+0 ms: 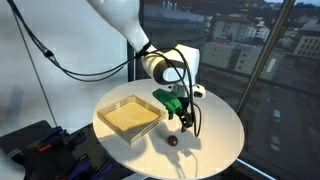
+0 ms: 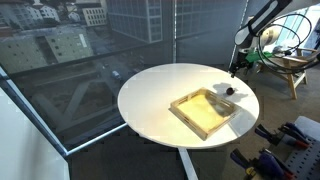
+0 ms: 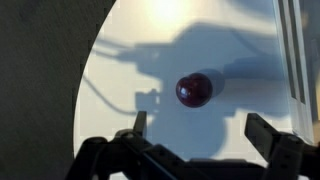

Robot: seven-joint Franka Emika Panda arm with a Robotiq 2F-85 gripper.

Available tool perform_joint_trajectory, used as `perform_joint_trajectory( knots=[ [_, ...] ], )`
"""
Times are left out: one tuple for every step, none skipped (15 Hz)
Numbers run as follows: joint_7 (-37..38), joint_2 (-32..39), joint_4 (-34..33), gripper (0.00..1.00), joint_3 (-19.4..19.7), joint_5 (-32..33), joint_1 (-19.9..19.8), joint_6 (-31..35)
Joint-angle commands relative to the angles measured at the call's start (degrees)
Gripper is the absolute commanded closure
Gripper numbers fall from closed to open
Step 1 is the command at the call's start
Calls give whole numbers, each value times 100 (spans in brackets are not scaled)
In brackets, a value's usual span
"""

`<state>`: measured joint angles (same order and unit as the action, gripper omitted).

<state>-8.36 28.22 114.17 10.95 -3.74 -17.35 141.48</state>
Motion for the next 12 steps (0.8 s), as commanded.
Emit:
perform_joint_trajectory(
  knots=[
    [-21,235,-380,0,-99,-111,-141,-277],
    [-19,272,-422,0,-102,-107,-147,-312],
    [-19,311,-470,0,-105,-103,-153,-349],
    [-17,343,-502,0,-110,-102,-159,-380],
    [-15,372,-530,0,-114,-97,-160,-401],
    [-16,402,-557,0,-121,-94,-163,-417],
    [-16,431,-578,0,-126,-91,-165,-416],
    [-21,460,-590,0,-133,-88,-163,-407],
    [-16,487,-606,0,-135,-82,-160,-404],
    [-22,516,-617,0,-143,-80,-159,-390],
    [-24,540,-628,0,-151,-80,-159,-381],
    [-22,575,-646,0,-157,-75,-155,-371]
  ],
)
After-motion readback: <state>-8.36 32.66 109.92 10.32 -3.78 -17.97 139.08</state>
